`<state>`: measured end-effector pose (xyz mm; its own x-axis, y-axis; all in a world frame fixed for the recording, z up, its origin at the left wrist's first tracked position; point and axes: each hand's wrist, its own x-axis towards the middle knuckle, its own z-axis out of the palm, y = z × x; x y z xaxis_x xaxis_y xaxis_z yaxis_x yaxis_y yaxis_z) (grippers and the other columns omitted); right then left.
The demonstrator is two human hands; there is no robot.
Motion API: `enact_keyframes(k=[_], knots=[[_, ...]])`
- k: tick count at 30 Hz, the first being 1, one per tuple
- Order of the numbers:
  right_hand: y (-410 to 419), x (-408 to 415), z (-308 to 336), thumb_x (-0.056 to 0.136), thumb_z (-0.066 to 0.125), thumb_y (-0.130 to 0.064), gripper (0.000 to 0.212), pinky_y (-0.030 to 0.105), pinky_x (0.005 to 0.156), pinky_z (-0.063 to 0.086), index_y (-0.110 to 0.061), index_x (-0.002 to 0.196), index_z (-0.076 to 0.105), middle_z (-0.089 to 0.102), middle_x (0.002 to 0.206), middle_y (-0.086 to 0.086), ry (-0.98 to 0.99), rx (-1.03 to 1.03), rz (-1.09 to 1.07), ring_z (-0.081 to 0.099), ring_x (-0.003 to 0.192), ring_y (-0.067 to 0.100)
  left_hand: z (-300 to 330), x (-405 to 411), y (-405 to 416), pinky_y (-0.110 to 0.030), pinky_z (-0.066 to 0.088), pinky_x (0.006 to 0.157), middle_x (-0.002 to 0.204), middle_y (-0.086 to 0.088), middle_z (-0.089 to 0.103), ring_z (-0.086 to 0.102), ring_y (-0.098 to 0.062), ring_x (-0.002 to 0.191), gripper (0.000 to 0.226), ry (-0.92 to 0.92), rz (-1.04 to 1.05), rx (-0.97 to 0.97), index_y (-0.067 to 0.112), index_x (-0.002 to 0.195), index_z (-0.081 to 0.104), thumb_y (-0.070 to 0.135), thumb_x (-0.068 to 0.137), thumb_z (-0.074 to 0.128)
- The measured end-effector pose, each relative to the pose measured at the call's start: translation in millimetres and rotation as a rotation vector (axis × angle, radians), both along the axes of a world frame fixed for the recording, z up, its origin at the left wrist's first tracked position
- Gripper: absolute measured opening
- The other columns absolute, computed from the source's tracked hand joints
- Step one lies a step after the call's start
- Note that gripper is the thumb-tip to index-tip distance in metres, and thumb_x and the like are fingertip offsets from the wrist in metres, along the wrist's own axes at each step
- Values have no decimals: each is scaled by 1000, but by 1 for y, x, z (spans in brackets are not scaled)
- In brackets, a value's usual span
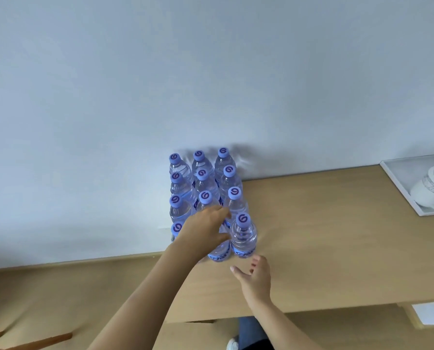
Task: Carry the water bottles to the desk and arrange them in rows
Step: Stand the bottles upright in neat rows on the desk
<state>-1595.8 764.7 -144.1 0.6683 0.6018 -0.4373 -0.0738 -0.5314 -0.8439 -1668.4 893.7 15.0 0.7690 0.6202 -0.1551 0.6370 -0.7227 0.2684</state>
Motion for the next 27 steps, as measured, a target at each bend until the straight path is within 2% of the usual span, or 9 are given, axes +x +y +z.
enact_keyframes(k=[3, 7, 10, 12, 14, 18, 21, 24, 27], knots=[[3, -20, -2, 78, 82, -15, 50, 29, 85, 42, 2, 116, 55, 55, 108, 11, 37, -39, 72, 54, 99, 25, 1, -12, 2, -41, 49, 86, 117, 0, 58, 53, -21, 111, 38, 59, -6, -24, 18, 127, 54, 19, 89, 61], [26, -33, 6, 79, 81, -13, 42, 19, 73, 36, -4, 112, 56, 56, 104, 8, 47, 11, 110, 53, 96, 19, 0, -21, 4, -41, 50, 83, 112, -1, 60, 54, -22, 107, 31, 40, 51, -25, 16, 119, 59, 7, 91, 51], [43, -37, 12, 80, 81, -19, 29, 27, 70, 42, -7, 90, 56, 63, 93, 11, -10, -15, 80, 59, 92, 29, -3, -20, 4, -41, 48, 81, 109, -4, 60, 55, -25, 104, 29, 37, 58, -23, 13, 115, 59, 4, 89, 50], [49, -38, 12, 79, 81, -20, 30, 35, 74, 43, -6, 81, 55, 67, 90, 17, -17, -49, 61, 60, 94, 35, -6, -19, 4, -41, 47, 81, 109, -6, 61, 56, -26, 105, 33, 20, 51, -29, 13, 117, 60, 2, 89, 49], [53, -38, 14, 78, 83, -19, 33, 34, 71, 39, -6, 78, 52, 67, 90, 20, -8, -71, 38, 59, 96, 36, -7, -20, 6, -38, 47, 81, 113, -5, 62, 56, -26, 107, 38, -5, 41, -31, 15, 123, 59, 1, 89, 50], [55, -39, 15, 77, 83, -15, 33, 31, 68, 32, -5, 79, 52, 65, 91, 21, 1, -72, 15, 58, 90, 33, -7, -22, 7, -38, 47, 82, 116, -4, 62, 56, -26, 108, 39, -33, 39, -24, 16, 126, 58, 2, 91, 49], [54, -37, 17, 76, 84, -14, 28, 33, 68, 38, 3, 84, 62, 68, 91, 20, 80, -69, -24, 60, 86, 32, -6, -26, 2, -39, 48, 81, 123, -2, 59, 54, -26, 113, 43, -41, 48, -12, 18, 132, 52, 5, 91, 51], [51, -41, 21, 78, 82, -16, 32, 31, 63, 38, 5, 90, 62, 68, 92, 18, 179, -122, -56, 60, 83, 29, -4, -39, 2, -32, 44, 87, 138, 9, 50, 48, -17, 125, 54, -97, 104, 35, 24, 141, 43, 18, 91, 60], [47, -54, 22, 79, 82, -21, 34, 27, 63, 38, -3, 94, 57, 59, 90, 11, 186, -225, 73, 54, 82, 22, -3, -58, 4, -24, 38, 90, 136, 12, 50, 43, -13, 127, 47, -148, 219, 85, 26, 138, 45, 29, 93, 59]])
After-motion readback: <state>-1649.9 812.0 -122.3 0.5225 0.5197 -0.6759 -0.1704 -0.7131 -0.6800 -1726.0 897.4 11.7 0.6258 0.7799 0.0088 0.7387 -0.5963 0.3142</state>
